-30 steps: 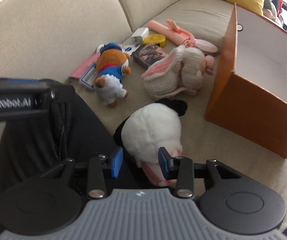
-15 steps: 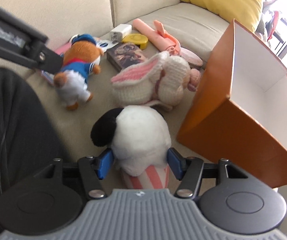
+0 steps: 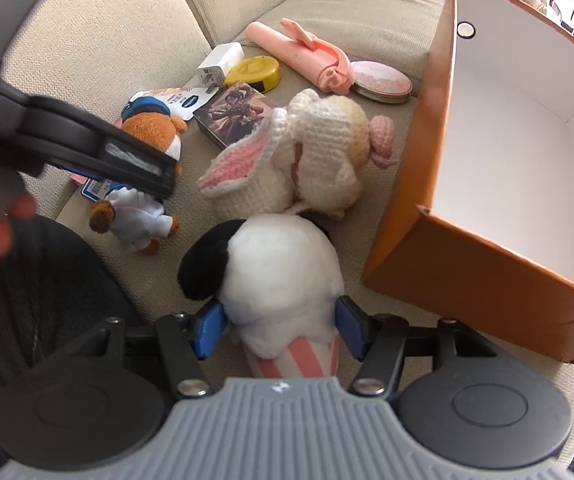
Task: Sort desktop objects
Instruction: 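Grasp the brown bear plush in sailor outfit with the left gripper, then carry both plushes into the orange box and open both grippers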
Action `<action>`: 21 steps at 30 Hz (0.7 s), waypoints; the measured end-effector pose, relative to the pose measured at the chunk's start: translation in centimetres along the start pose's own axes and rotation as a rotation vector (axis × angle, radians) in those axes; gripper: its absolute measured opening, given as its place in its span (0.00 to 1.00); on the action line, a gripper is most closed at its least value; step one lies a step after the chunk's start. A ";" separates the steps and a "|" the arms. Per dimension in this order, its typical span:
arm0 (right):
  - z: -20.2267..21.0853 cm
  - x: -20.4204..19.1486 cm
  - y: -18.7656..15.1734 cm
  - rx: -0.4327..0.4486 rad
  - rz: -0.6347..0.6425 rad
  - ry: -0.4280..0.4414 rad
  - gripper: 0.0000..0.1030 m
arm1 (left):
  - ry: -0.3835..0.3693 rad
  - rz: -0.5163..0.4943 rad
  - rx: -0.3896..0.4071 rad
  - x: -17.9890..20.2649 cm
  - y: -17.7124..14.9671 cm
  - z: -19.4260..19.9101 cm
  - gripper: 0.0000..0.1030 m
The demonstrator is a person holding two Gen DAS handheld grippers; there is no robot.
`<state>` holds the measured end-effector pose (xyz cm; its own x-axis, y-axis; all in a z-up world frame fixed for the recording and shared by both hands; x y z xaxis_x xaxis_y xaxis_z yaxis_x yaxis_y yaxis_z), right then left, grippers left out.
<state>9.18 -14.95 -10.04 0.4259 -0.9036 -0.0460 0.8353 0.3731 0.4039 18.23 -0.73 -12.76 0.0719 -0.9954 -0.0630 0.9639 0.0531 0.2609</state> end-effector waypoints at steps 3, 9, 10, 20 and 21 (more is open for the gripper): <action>0.3 0.2 -0.4 0.012 -0.002 0.009 0.59 | -0.013 0.036 0.007 -0.8 -0.4 -0.3 0.58; 2.2 0.5 -1.4 0.048 -0.012 0.052 0.53 | -0.090 0.089 0.081 -2.8 -2.2 3.2 0.43; 2.8 0.5 -1.6 0.058 -0.015 0.064 0.53 | -0.104 0.091 0.098 -3.0 -2.6 4.1 0.42; 14.2 2.6 -4.6 0.273 -0.063 0.081 0.52 | -0.339 0.011 0.280 0.2 -5.2 15.5 0.42; 15.4 3.2 -4.9 0.296 -0.074 0.065 0.52 | -0.373 -0.009 0.299 1.1 -5.1 16.6 0.42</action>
<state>1.11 -22.92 1.92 0.3971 -0.9071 -0.1396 0.7312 0.2207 0.6455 9.14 -3.42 1.84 -0.0857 -0.9591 0.2698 0.8443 0.0739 0.5307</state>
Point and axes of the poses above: each gripper's, at about its wrist camera, not at the fingertips, and z roughly against the way its jaws point, x to its right, y to its top, the point moved 1 cm from there along -z, roughly the way its jaws point, and after that the axes turned 9 degrees about z, right-handed, at the moved point
